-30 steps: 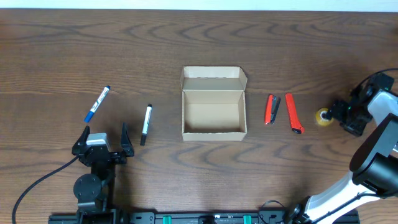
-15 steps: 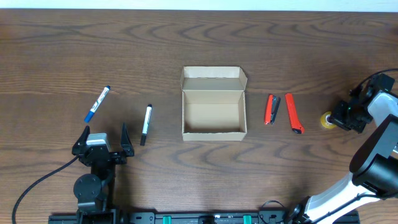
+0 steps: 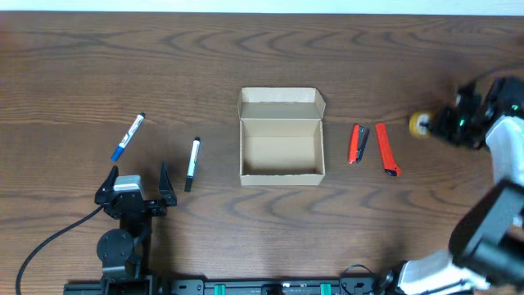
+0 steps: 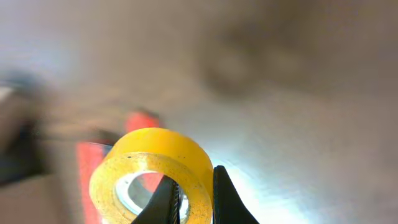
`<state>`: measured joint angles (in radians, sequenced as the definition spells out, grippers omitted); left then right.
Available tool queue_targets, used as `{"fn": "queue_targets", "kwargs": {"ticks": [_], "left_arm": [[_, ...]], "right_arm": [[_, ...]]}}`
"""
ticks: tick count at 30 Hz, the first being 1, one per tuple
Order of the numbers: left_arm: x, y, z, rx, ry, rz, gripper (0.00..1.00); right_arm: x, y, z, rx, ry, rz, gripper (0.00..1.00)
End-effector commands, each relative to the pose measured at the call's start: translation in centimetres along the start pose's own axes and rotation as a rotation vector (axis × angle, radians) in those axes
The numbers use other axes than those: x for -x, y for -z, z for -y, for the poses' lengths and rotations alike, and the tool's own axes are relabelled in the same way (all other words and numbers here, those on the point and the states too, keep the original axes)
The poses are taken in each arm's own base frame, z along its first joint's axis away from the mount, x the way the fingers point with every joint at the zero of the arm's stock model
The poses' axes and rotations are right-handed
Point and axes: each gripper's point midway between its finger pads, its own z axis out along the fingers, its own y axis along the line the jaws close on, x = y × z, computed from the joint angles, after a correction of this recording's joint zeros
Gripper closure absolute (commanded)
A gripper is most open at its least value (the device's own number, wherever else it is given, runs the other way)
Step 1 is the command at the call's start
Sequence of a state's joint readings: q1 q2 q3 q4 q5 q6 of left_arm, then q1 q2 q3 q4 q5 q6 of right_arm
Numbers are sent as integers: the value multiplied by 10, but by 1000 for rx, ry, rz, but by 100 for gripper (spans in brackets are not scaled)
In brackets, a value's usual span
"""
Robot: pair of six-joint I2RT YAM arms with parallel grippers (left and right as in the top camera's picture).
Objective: Pack container
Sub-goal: 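Carry the tape roll into the box and release it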
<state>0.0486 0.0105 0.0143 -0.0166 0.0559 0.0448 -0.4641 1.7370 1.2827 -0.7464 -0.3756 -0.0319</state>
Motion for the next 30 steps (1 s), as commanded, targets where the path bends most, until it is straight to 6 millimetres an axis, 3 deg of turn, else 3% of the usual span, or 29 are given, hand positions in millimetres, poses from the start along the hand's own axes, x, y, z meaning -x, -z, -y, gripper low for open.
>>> {"fn": "queue_targets", "kwargs": {"ticks": [1, 4, 7, 11, 14, 22, 26, 30], "left_arm": [[-17, 0, 0, 2, 34, -60, 5], [-17, 0, 0, 2, 34, -60, 5], [-17, 0, 0, 2, 34, -60, 5], [-17, 0, 0, 2, 34, -60, 5], [-17, 0, 0, 2, 34, -60, 5], [-17, 0, 0, 3, 34, -60, 5], [-17, 0, 0, 3, 33, -60, 5], [-17, 0, 0, 3, 33, -60, 5]], "right_arm": [[46, 86, -104, 163, 310, 256, 99], [41, 116, -164, 225, 535, 323, 99], [18, 128, -220, 291, 719, 310, 99], [-20, 117, -277, 378, 899, 249, 99], [-45, 99, -299, 364, 1021, 195, 99], [-113, 57, -328, 358, 1347, 22, 99], [-144, 38, -310, 308, 1487, -137, 99], [-154, 21, -282, 207, 1559, -275, 99]]}}
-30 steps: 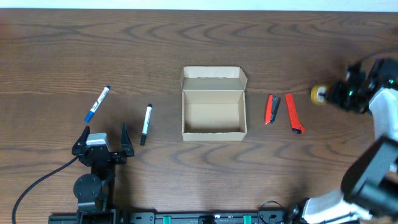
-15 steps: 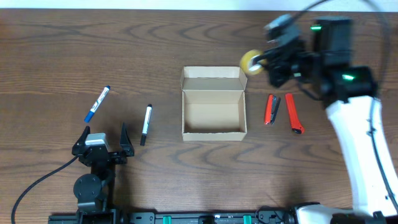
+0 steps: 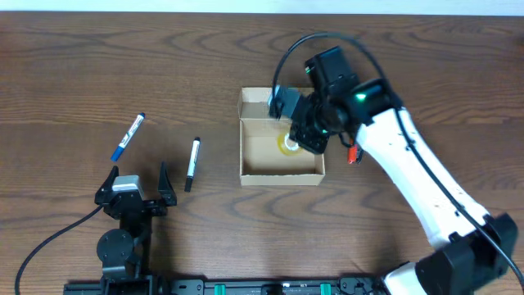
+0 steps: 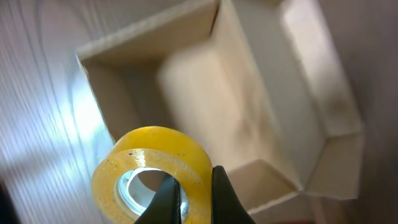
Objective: Pack container
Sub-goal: 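Carry the tape roll into the box and release it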
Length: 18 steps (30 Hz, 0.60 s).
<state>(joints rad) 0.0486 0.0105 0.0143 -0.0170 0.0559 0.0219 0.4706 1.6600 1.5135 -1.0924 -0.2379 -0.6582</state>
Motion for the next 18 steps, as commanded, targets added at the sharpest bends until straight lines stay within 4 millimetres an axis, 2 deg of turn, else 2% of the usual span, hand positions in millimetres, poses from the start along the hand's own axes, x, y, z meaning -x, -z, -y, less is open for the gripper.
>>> {"fn": "queue_targets", "kwargs": {"ticks": [1, 6, 12, 18], "left_arm": [[-17, 0, -1, 3, 11, -60, 5], [-17, 0, -1, 3, 11, -59, 5], [-17, 0, -1, 3, 11, -59, 5], [-17, 0, -1, 3, 11, -59, 5]], "right_arm": [[-23, -15, 12, -40, 96, -139, 99], [-32, -45, 16, 0, 83, -201, 99], [-48, -96, 18, 76, 63, -281, 99], [-62, -128, 17, 124, 55, -332, 99]]}}
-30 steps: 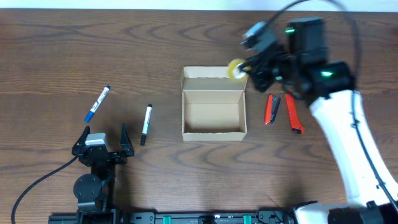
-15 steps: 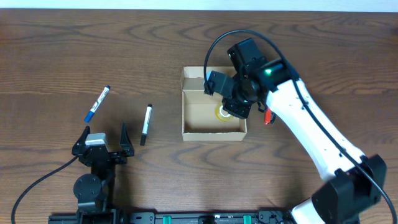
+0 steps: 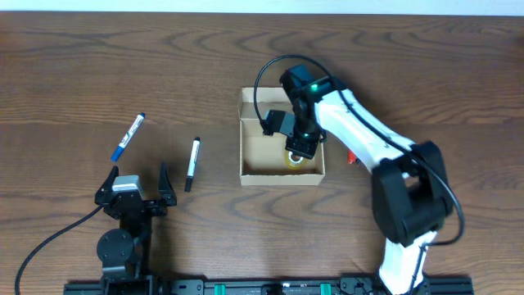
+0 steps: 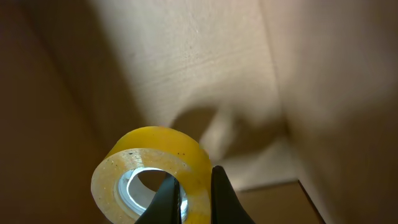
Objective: Pack container
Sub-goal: 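Carry the tape roll into the box and release it, then move the right gripper to the red box cutter and grasp it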
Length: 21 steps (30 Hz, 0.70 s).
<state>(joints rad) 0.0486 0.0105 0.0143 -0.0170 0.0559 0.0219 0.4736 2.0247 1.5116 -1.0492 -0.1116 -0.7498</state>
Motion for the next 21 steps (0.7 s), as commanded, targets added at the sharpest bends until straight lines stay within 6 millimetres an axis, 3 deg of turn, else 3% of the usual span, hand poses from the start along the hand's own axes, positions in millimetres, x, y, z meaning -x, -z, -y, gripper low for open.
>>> {"fn": "queue_targets", "kwargs": {"ticks": [1, 11, 13, 14, 21], "left_arm": [[-17, 0, -1, 3, 11, -59, 5], [-17, 0, -1, 3, 11, -59, 5], [-17, 0, -1, 3, 11, -59, 5], [-17, 0, -1, 3, 11, -59, 5], [-17, 0, -1, 3, 11, -59, 5]], "right_arm": [[0, -10, 0, 14, 28, -13, 99], [7, -12, -1, 26, 68, 14, 96], [8, -12, 0, 21, 50, 18, 66], [8, -12, 1, 18, 40, 21, 60], [11, -8, 3, 7, 12, 32, 68]]}}
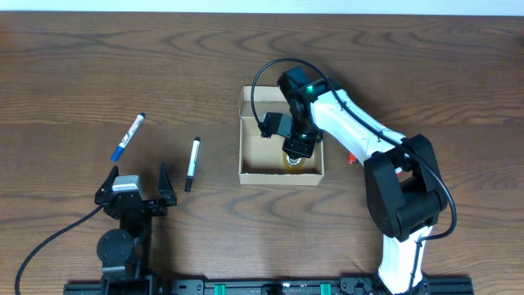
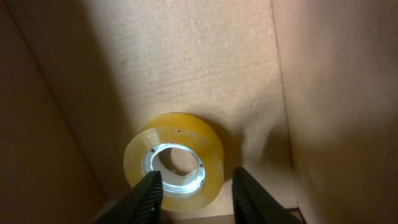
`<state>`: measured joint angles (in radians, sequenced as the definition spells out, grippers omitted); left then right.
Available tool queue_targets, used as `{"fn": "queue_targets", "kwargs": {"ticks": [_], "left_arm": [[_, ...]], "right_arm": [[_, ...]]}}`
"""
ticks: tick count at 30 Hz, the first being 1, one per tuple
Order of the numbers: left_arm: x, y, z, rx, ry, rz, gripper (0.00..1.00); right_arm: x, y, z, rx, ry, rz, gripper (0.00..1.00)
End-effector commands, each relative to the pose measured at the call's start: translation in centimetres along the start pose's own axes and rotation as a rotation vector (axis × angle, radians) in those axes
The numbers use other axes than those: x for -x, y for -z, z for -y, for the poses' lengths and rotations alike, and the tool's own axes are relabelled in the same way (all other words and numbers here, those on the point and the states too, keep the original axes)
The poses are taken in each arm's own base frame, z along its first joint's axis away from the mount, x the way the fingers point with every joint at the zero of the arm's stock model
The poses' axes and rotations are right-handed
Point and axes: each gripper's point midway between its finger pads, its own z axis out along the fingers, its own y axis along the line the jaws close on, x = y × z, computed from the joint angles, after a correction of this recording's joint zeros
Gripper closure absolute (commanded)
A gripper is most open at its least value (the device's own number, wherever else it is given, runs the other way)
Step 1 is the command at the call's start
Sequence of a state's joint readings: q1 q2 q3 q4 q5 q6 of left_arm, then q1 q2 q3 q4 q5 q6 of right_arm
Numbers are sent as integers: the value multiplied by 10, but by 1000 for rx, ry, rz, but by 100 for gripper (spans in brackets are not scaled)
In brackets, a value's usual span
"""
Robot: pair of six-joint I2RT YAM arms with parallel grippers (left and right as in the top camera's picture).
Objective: Pack container
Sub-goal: 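Move the right gripper to the red box cutter and grasp it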
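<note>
The open cardboard box point(image 1: 246, 164) stands mid-table. A yellow tape roll point(image 2: 210, 148) lies flat on the box floor point(image 2: 205, 56), near a corner. My right gripper point(image 2: 198, 198) hangs just above the roll, open, one finger on each side of it and holding nothing. In the overhead view the right gripper point(image 1: 296, 147) is down inside the box, and a bit of the yellow tape roll point(image 1: 292, 162) shows below it. My left gripper point(image 1: 137, 174) rests open at the table's front left, far from the box.
Left of the box lie a blue-capped marker point(image 1: 128, 136) and a black marker point(image 1: 191, 163). My right arm point(image 1: 360, 131) crosses the box's right wall and covers most of the red tools to its right; only a red tip point(image 1: 350, 156) shows.
My right gripper was shut on the tape roll just above the box floor. It is now open, and the roll lies flat on the floor between its fingers.
My right gripper first held the yellow tape roll at the far right of the table, past the red tools. Then it held the roll over the box, then low inside it. Now the roll lies released in the box. The left arm stayed still.
</note>
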<state>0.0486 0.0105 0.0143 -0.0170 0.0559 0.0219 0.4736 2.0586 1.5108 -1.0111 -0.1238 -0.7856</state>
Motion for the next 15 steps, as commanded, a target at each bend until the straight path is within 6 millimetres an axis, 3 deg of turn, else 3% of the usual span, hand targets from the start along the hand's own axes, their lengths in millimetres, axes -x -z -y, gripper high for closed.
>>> {"fn": "queue_targets", "kwargs": {"ticks": [1, 4, 7, 10, 11, 13, 15], "left_arm": [[-17, 0, -1, 3, 11, -59, 5], [-17, 0, -1, 3, 11, -59, 5], [-17, 0, -1, 3, 11, -59, 5], [-17, 0, -1, 3, 11, -60, 5], [-17, 0, -1, 3, 11, -60, 5], [-17, 0, -1, 3, 11, -59, 5], [-17, 0, -1, 3, 11, -60, 5]], "right_arm": [[7, 9, 0, -10, -36, 29, 68], [16, 37, 9, -72, -69, 83, 69], [27, 86, 22, -165, -119, 189, 68], [31, 157, 47, -304, -280, 367, 61], [26, 184, 60, -361, -378, 441, 55], [8, 225, 85, -467, -573, 555, 58], [-30, 263, 117, -584, -842, 657, 61]]}}
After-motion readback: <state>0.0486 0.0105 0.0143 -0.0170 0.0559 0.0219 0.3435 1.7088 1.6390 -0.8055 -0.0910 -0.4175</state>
